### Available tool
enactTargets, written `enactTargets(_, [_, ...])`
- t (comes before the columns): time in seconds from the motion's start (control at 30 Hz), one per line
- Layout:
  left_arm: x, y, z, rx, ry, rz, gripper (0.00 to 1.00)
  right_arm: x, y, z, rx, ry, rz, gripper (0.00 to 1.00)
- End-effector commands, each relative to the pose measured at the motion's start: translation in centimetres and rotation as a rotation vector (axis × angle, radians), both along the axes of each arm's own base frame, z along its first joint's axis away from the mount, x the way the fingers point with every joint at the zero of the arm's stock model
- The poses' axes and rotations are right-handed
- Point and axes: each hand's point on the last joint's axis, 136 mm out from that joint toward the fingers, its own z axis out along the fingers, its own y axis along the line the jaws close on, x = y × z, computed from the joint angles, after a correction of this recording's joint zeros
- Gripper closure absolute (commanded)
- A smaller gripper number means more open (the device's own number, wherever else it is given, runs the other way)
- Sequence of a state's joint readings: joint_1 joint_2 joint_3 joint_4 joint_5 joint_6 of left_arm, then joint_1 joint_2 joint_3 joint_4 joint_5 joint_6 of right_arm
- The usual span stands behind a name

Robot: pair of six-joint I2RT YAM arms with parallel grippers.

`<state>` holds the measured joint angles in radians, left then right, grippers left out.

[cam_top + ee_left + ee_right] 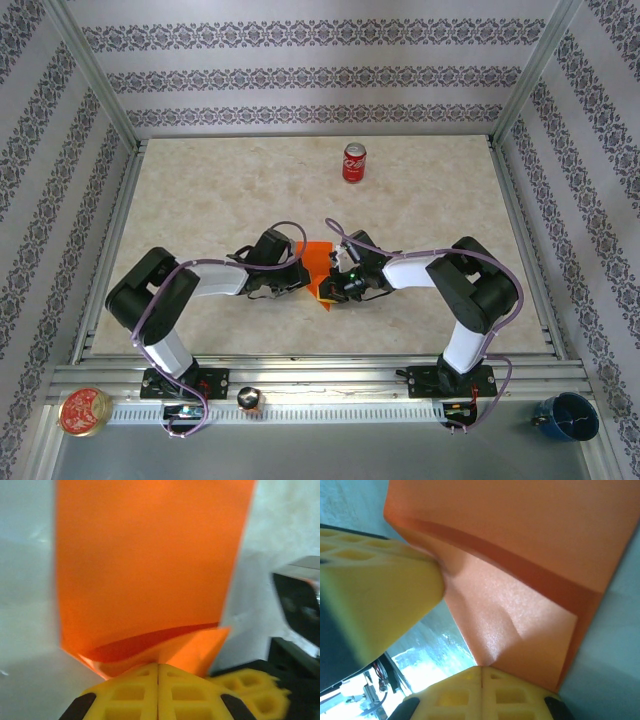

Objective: Fold a paper plane with a square sheet of paper (pick it up from the middle)
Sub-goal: Third fold the triangle at the center of the table.

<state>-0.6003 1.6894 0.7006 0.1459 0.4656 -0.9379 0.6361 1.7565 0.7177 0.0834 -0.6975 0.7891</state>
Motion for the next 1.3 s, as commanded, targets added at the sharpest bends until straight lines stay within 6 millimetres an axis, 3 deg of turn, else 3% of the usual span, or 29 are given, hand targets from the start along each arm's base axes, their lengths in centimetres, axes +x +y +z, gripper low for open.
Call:
enactTargets(0.0, [0.4,1.3,-1.3,0.076,0.004,0.012,0.93,-1.4,-2.6,-3.0,-0.13,0.075,-0.026,1.0])
enactTargets(0.37, [2.6,4.5,-2.2,0.055,0.027,0.072,0.92,-2.3,-3.7,-4.1,-0.176,0.089,-0.007,1.0])
enactTargets(0.67, [4.5,5.6,-0.9,0.048,0.016,0.088,0.92,-2.4,-3.7,-4.3,-0.172,0.094,-0.004,1.0])
enactTargets(1.0, [4.8,4.1,6.5,-0.046,-0.12,0.074,0.92,-1.8,-3.1,-3.6,-0.142,0.084,-0.015,1.0])
enactTargets(1.1, [4.1,2.7,7.3,-0.063,-0.139,0.034,0.92,-1.8,-3.1,-3.5,-0.138,0.081,-0.014,1.0])
enactTargets(1.27, [2.9,-0.1,6.1,-0.082,-0.108,-0.034,0.92,-1.7,-3.3,-3.3,-0.139,0.076,-0.023,1.0])
